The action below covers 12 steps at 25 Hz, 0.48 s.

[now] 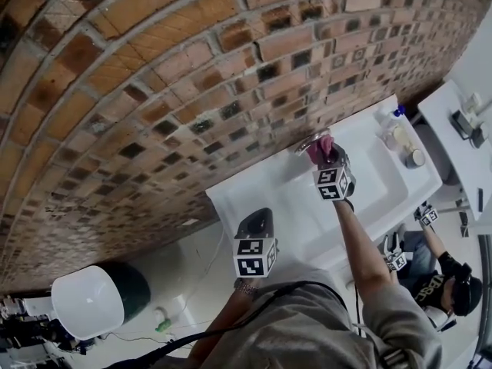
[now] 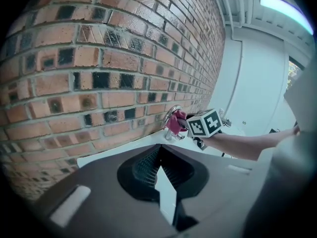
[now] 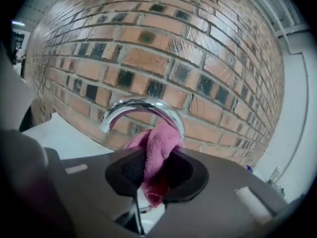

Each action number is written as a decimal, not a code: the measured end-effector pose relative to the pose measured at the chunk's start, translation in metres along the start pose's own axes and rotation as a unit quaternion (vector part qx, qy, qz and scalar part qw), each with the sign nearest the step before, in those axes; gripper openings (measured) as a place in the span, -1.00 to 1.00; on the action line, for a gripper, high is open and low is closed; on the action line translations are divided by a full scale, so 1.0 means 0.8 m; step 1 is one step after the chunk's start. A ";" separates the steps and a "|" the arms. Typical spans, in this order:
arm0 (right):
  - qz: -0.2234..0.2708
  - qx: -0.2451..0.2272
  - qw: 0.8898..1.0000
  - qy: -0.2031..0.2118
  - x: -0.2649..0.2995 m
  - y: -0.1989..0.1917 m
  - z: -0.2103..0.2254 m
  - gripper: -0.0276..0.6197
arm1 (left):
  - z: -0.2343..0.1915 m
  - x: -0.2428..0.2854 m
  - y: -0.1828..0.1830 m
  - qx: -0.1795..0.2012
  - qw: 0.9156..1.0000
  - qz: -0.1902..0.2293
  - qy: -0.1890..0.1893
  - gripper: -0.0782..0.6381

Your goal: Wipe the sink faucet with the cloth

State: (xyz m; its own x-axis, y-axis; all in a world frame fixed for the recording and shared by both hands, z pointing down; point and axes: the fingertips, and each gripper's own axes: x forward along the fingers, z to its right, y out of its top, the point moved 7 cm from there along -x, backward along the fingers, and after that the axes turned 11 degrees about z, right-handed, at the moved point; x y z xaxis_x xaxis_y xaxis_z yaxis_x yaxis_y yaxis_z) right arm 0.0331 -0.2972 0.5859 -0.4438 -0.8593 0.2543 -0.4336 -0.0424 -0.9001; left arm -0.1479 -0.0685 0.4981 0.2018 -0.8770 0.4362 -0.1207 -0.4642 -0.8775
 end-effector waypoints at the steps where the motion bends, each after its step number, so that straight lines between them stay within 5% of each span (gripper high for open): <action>1: 0.012 -0.013 1.000 -0.006 -0.005 0.002 -0.001 -0.67 | -0.001 -0.001 -0.001 0.000 1.000 0.000 0.002 -0.73; 4: 0.048 -0.096 0.994 0.018 -0.005 0.019 -0.018 -0.67 | -0.009 -0.002 -0.003 -0.004 1.000 0.001 0.010 -0.73; 7: 0.072 -0.209 0.973 0.064 -0.007 0.026 -0.049 -0.67 | -0.009 -0.001 -0.004 -0.006 1.000 0.000 0.010 -0.73; 12: 0.081 -0.300 0.944 0.110 -0.024 0.012 -0.078 -0.67 | -0.003 0.004 0.000 -0.002 1.000 0.003 0.002 -0.73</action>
State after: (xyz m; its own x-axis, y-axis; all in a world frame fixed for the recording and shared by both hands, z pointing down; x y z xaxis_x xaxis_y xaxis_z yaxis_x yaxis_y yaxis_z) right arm -0.0115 -0.2492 0.5942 -0.6651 -0.7009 0.2575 -0.6837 0.4329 -0.5875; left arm -0.1495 -0.0718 0.4999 0.1980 -0.8799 0.4320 -0.1257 -0.4599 -0.8790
